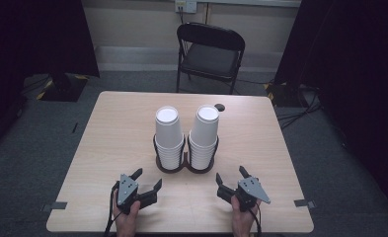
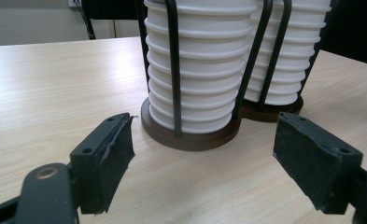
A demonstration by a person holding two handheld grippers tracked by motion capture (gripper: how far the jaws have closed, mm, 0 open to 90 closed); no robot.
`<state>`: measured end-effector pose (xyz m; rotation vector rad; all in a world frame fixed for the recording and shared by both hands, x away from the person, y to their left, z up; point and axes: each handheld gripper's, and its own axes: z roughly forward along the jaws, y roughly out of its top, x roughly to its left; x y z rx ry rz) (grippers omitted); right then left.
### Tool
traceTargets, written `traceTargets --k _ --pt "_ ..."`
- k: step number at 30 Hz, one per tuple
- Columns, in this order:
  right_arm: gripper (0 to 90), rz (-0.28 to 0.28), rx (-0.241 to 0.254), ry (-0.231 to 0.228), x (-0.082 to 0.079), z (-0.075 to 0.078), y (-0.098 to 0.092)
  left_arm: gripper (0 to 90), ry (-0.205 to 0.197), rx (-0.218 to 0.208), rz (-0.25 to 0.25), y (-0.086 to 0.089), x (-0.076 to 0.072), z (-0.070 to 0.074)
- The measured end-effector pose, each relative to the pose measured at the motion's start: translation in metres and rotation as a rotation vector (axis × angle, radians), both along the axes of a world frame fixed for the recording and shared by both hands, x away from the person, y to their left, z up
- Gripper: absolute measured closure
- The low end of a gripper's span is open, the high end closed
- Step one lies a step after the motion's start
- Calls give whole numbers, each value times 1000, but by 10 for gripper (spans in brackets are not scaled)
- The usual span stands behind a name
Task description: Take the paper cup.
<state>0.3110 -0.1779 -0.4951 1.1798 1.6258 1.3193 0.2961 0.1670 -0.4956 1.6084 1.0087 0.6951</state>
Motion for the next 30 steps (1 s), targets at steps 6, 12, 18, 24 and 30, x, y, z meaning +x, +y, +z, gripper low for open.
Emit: traceTargets --k 6,12,18,24,30 --pt "128 8 2 -2 -1 0 -1 197 11 -9 -11 0 0 0" --pt "129 5 -5 1 -1 0 0 187 27 -28 -14 3 -1 1" --pt "131 10 -18 10 -1 0 1 173 40 -57 -48 5 -3 4" --pt "131 15 -30 7 -3 0 2 168 11 -86 -56 8 -8 11" --pt "132 21 -27 7 -3 0 2 169 -5 -56 -85 2 -7 19"
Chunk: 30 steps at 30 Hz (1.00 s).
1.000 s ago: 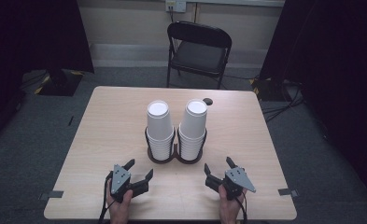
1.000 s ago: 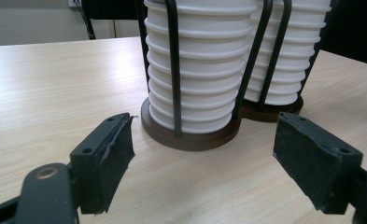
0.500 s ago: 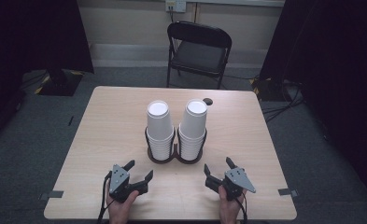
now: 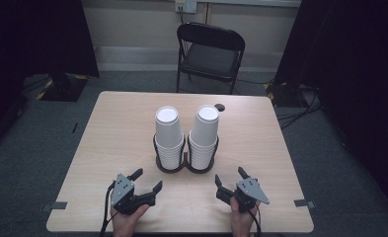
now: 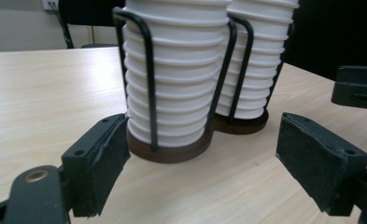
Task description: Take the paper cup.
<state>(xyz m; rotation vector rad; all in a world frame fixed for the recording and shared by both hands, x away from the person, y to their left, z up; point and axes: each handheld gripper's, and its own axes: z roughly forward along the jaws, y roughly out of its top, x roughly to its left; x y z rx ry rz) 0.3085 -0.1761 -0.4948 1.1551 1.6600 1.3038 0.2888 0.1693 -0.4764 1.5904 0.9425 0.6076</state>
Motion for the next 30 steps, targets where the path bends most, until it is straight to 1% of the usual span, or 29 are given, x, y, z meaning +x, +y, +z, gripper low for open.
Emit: traceTargets --k 2,3,5,7,9,10,12,13,15,17,18,21,22,24,26,27,29,30 --pt "132 -2 3 2 0 0 0 170 -8 10 -5 -3 0 2" --pt "132 -4 3 3 0 0 0 178 -17 4 -8 -5 1 4" --pt "133 0 13 6 0 0 -1 186 -25 25 -22 -9 3 9" --pt "136 0 24 10 0 0 -2 187 -35 26 -43 -12 4 13" --pt "136 0 27 6 0 0 -3 188 -39 26 -53 -14 4 17" --pt "136 3 30 6 0 0 -3 188 -39 16 -58 -17 5 18" --pt "136 3 29 7 0 0 -3 188 -45 28 -72 -19 6 21" --pt "136 4 28 8 0 0 -3 188 -39 17 -76 -21 6 22" --pt "135 4 26 9 0 0 -2 187 -25 11 -103 -24 8 24" --pt "136 4 26 9 0 0 -2 188 -19 -1 -121 -26 9 27" --pt "135 5 27 9 0 0 -2 188 -23 -1 -125 -27 10 29" --pt "136 5 27 9 0 0 -3 188 -28 8 -140 -31 11 35" --pt "137 7 26 10 0 0 -2 188 -32 3 -148 -33 11 37" --pt "138 8 23 8 0 0 -2 185 -37 25 -164 -35 13 41" --pt "138 9 24 6 0 0 -2 171 -31 36 -181 -38 15 44" --pt "138 9 26 6 0 0 -2 169 -28 33 -186 -39 15 44" --pt "138 8 26 5 0 0 -3 154 -34 36 -212 -40 17 47" --pt "138 10 26 6 0 0 -2 155 -33 32 -226 -41 18 48"
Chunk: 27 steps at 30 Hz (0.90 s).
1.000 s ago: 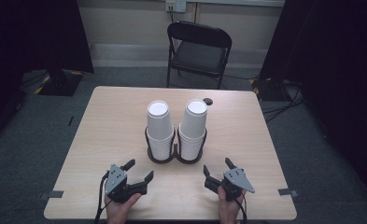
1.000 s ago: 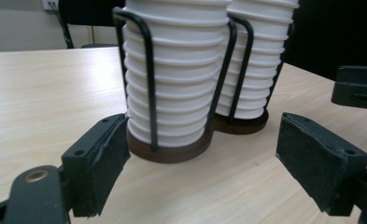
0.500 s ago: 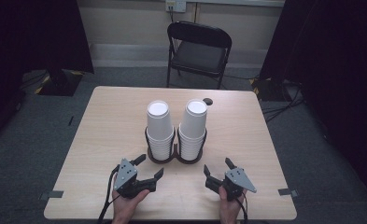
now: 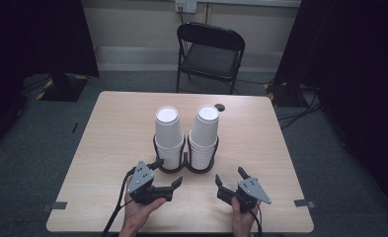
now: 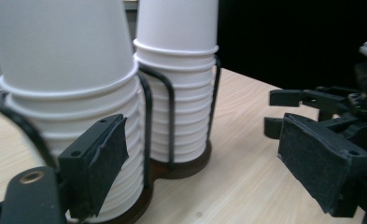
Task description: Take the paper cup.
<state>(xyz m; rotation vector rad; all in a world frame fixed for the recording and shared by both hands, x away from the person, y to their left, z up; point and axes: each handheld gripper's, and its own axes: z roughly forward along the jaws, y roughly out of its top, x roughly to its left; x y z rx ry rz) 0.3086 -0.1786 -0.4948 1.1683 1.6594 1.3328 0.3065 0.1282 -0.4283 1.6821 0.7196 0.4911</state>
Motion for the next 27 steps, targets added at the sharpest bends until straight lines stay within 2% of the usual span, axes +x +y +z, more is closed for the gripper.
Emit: traceTargets --k 4,8,12,18,23,27 --pt "138 0 -2 1 0 0 0 157 -9 18 -15 -5 2 7" --pt "138 4 0 -3 0 0 0 167 -43 47 -28 -11 4 15" --pt "138 7 2 -3 0 0 0 191 -41 73 -55 -17 8 21" --pt "137 8 2 -3 0 0 0 181 -21 60 -77 -23 15 31" --pt "137 8 0 -4 0 0 0 177 -50 88 -79 -30 18 41" --pt "137 8 1 -4 0 0 0 177 -50 80 -88 -35 21 46"
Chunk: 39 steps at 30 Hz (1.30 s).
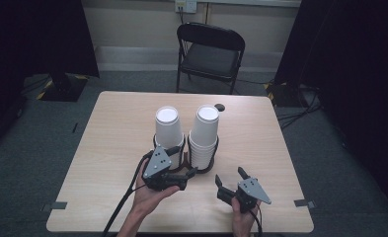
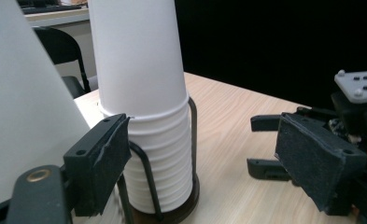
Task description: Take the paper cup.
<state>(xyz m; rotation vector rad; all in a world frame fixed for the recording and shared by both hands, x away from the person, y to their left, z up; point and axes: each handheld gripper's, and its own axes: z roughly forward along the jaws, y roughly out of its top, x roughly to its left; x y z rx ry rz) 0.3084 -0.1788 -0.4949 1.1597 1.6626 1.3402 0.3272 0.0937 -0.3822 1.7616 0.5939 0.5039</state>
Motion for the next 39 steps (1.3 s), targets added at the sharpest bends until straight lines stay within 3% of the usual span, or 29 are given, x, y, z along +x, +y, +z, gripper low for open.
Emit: traceTargets --k 16,20,27,39 --pt "137 1 2 -1 0 0 0 163 -3 11 -27 -13 16 24" --pt "137 1 2 -1 0 0 0 178 23 -7 -44 -15 23 33" --pt "138 4 4 -1 0 0 -1 168 17 14 -48 -19 32 45" --pt "138 9 7 0 0 0 -1 160 10 27 -17 -31 48 68"
